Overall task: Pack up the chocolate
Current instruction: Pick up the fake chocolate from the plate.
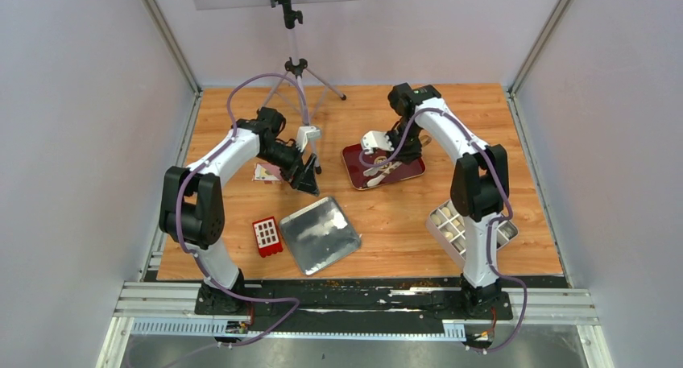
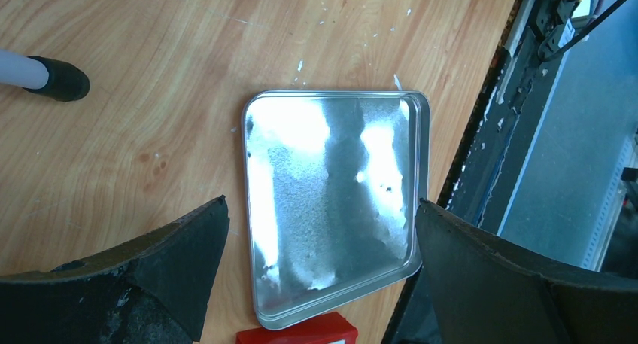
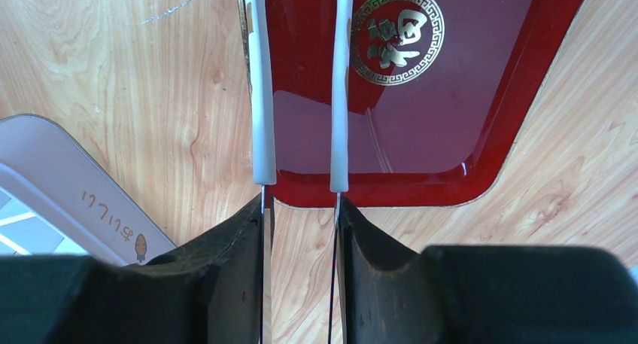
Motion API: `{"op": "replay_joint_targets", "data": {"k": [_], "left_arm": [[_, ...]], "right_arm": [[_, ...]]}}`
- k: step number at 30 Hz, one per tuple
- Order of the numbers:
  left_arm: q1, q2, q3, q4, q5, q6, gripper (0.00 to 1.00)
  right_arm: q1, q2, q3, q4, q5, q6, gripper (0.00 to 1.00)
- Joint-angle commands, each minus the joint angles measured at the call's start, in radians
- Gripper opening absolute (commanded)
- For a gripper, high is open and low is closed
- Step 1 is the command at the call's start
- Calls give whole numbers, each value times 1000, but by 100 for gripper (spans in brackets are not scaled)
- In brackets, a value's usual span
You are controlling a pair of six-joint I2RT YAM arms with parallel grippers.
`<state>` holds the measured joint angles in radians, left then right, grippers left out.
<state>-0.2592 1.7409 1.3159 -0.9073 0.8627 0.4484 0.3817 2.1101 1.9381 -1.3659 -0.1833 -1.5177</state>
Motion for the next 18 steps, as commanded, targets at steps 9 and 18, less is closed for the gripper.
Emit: {"op": "replay_joint_targets", "data": {"k": [9,18], "left_arm": [[0,-14,-2,17,27,-10,100],[0,-9,-3,22,29,-15,100]], "right_arm": [[52,45,55,-29,11,-49,35],[52,66,79,-52,83,-45,33]]}}
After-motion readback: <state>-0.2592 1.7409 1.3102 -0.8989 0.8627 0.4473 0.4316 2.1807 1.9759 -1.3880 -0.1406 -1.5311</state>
